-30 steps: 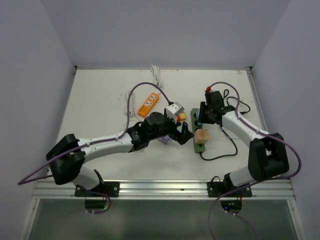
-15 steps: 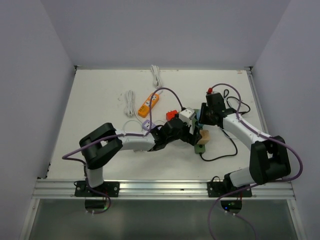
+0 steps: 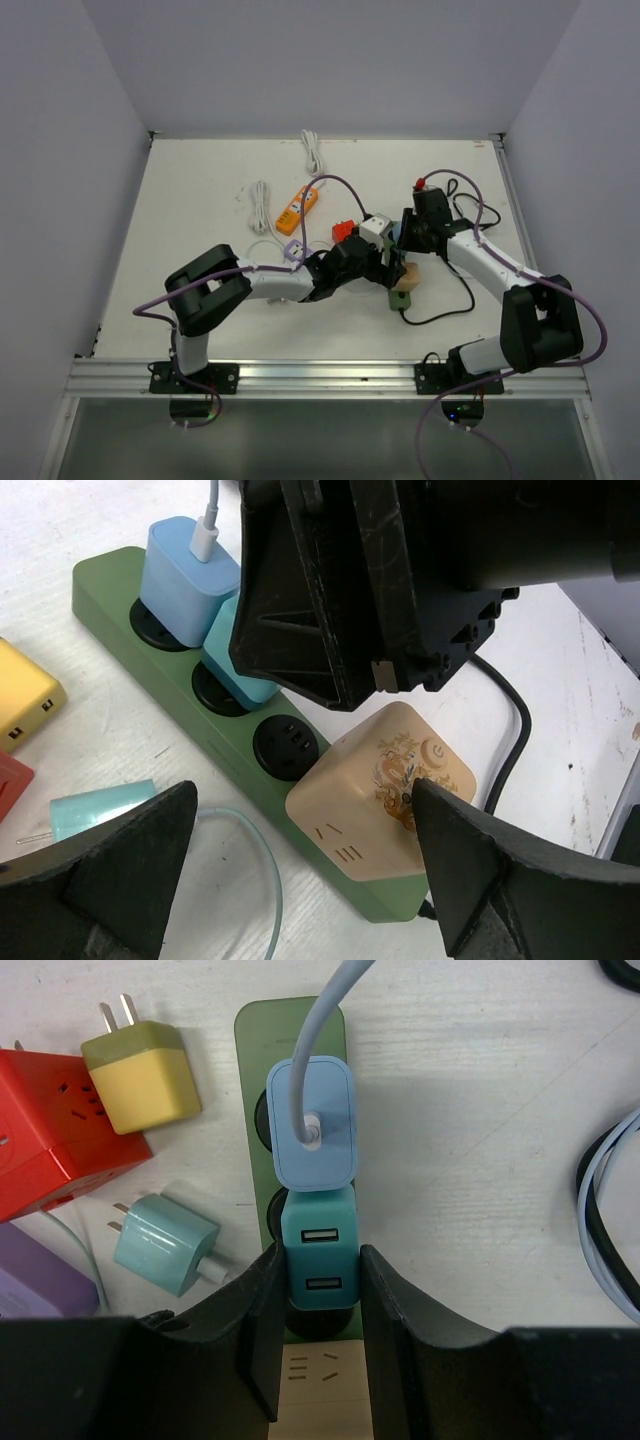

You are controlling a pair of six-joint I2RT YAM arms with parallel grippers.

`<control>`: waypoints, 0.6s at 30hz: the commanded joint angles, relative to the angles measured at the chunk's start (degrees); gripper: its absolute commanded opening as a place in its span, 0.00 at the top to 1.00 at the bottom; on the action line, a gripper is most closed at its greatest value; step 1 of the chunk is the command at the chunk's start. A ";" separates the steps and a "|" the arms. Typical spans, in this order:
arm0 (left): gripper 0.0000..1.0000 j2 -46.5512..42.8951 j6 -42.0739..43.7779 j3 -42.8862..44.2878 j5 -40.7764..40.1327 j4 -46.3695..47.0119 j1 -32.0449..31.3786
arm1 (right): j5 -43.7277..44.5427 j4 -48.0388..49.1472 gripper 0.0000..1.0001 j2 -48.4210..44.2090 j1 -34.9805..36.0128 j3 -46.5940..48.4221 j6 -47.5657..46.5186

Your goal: Pull the plug off the socket

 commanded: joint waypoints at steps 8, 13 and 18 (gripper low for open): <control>0.18 1.24 0.10 -1.71 -1.01 -0.11 -1.14 | -12.75 -2.04 1.00 -0.79 -6.83 3.99 -2.46; 0.19 0.80 0.46 -3.47 -2.07 0.06 -1.76 | -16.81 -2.65 1.00 0.35 -9.57 4.34 -2.81; 0.21 1.24 0.19 -5.14 -2.42 0.85 -1.93 | -11.94 -3.79 1.00 0.62 -9.13 4.78 -4.13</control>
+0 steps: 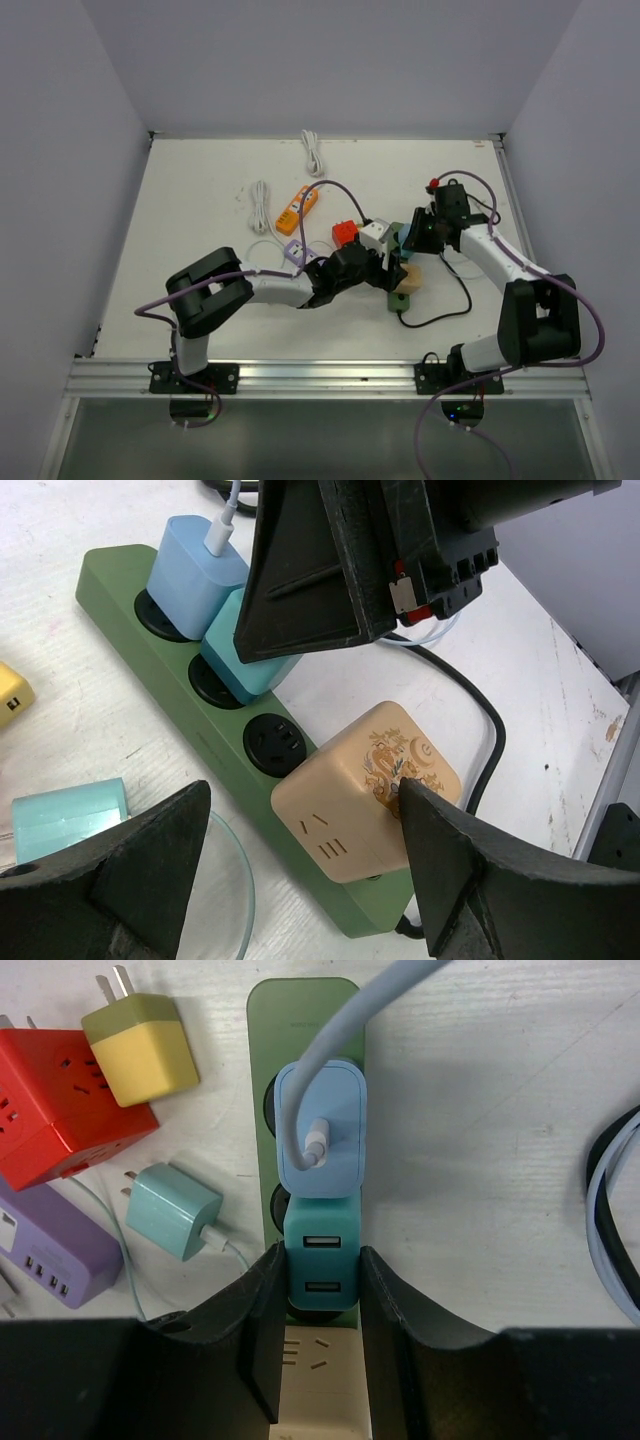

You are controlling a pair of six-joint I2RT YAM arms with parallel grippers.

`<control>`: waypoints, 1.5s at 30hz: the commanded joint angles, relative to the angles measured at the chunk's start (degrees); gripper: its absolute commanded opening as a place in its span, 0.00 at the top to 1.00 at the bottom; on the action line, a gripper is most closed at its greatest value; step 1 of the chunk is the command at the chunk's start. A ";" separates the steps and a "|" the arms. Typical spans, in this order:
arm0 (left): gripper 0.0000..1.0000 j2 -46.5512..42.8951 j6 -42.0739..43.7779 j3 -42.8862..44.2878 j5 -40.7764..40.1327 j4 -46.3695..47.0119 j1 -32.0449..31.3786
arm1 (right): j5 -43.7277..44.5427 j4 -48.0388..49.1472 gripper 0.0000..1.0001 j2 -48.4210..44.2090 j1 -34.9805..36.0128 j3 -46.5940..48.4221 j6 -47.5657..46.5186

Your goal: Pull the plug off the socket

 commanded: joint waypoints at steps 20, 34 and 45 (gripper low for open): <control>0.24 4.19 3.44 -1.75 -4.46 -9.16 -0.43 | 25.72 -3.63 1.00 5.70 10.67 6.68 -4.03; 0.26 4.71 2.82 -4.03 -4.55 -8.55 -0.43 | -10.89 8.17 1.00 3.86 -3.92 -0.80 2.74; 0.27 5.77 2.91 -3.95 -4.38 -9.25 -0.34 | 19.37 -1.68 1.00 5.78 6.79 2.46 -4.38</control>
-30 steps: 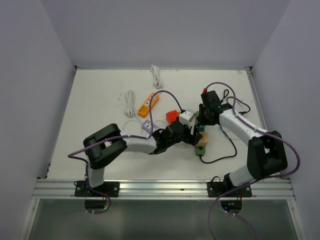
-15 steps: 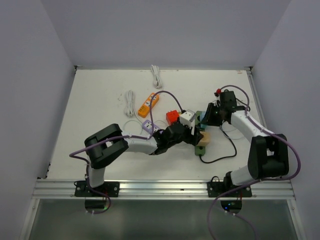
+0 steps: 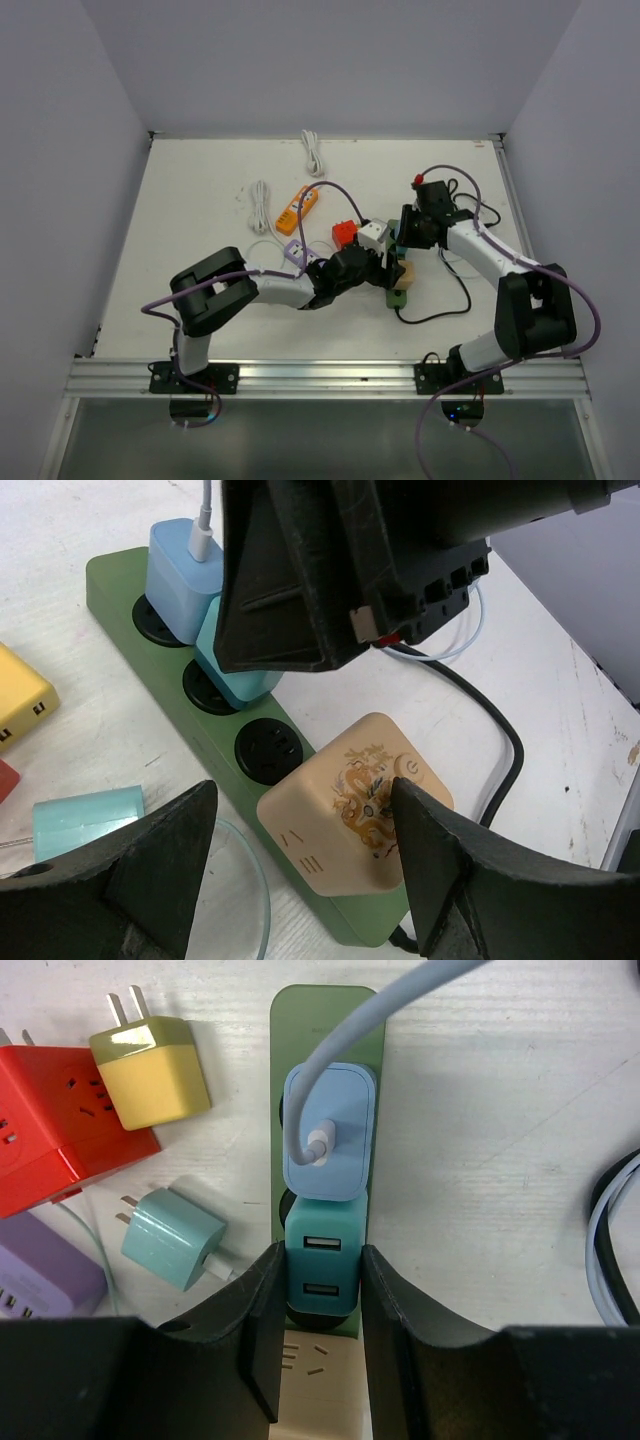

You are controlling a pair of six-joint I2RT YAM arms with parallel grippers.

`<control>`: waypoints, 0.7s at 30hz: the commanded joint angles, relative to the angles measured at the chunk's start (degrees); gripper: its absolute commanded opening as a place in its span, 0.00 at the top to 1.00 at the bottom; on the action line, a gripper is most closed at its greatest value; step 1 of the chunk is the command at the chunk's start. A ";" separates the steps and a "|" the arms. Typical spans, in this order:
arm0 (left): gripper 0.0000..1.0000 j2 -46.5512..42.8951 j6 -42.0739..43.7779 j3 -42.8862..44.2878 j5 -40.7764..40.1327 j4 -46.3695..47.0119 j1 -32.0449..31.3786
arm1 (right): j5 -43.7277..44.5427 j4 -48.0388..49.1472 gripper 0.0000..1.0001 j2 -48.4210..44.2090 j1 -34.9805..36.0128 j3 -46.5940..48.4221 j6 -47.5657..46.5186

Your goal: Pull the plug off the socket

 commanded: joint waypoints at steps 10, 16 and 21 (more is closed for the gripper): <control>0.27 5.51 2.78 -2.56 -0.72 -12.20 -0.25 | 7.83 -3.10 1.00 1.74 2.25 0.57 -2.60; 0.28 6.22 2.60 -3.61 -0.20 -11.76 -0.25 | -10.21 2.10 1.00 0.16 -4.88 -2.60 1.36; 0.28 6.22 2.52 -6.07 0.77 -10.10 0.01 | -19.27 4.57 1.00 -1.16 -7.35 -3.57 4.09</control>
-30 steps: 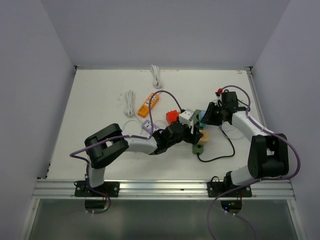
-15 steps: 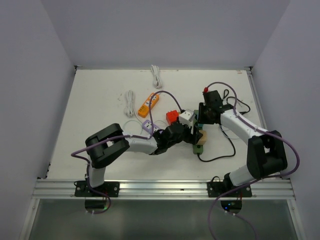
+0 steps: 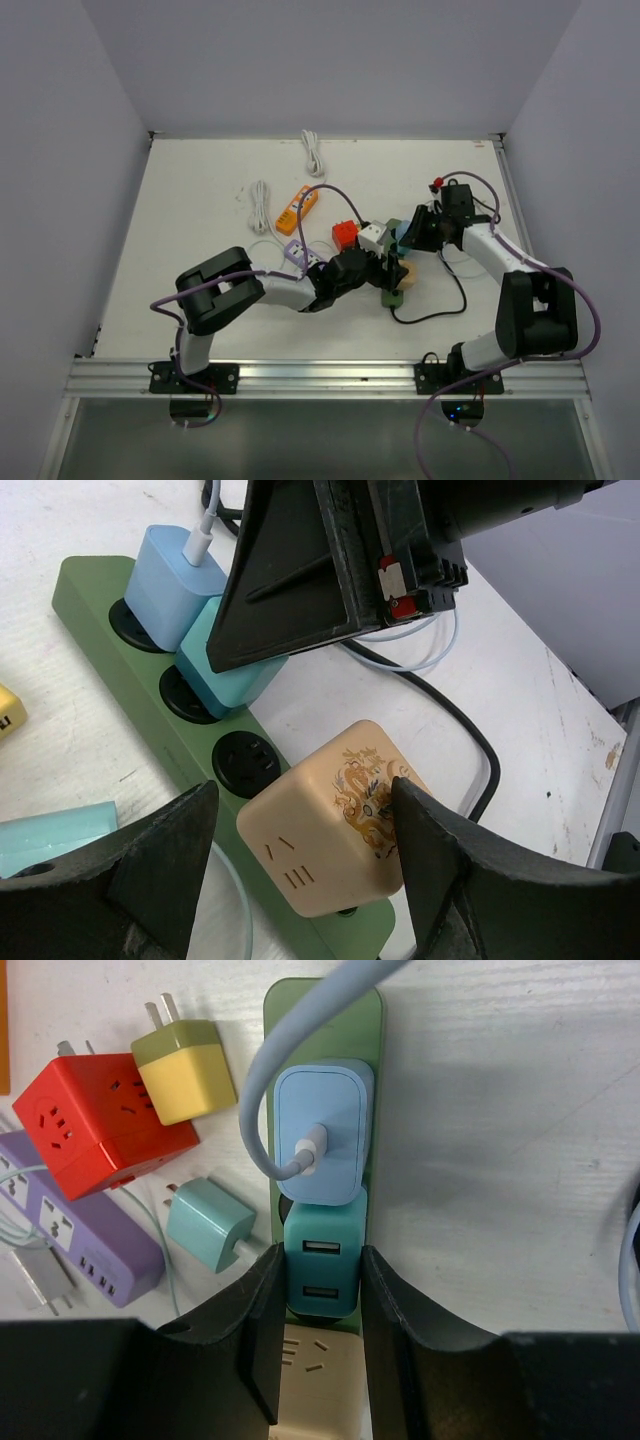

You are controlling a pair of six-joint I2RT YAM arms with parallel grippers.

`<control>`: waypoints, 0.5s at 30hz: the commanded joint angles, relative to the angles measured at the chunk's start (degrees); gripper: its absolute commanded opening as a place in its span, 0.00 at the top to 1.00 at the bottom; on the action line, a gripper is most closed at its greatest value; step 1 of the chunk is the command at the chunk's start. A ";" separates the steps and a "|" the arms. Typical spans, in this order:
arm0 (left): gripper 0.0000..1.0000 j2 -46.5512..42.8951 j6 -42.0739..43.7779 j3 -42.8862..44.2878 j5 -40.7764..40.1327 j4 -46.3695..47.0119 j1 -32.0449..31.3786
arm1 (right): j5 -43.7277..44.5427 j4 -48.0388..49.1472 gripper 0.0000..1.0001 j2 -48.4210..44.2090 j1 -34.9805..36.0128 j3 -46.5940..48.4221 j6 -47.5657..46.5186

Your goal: Pull the plug off the socket

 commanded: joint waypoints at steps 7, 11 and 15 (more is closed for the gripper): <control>0.28 4.27 2.62 -6.92 0.62 -13.54 0.52 | -0.21 -2.37 1.00 -1.60 -1.28 0.74 -1.18; 0.25 4.45 2.62 -6.39 0.80 -13.80 0.69 | 2.09 -4.23 1.00 -3.62 -1.36 1.45 -2.77; 0.00 0.86 3.06 -6.30 4.13 -13.01 1.48 | 0.77 -4.41 1.00 -4.33 -1.36 1.54 -2.95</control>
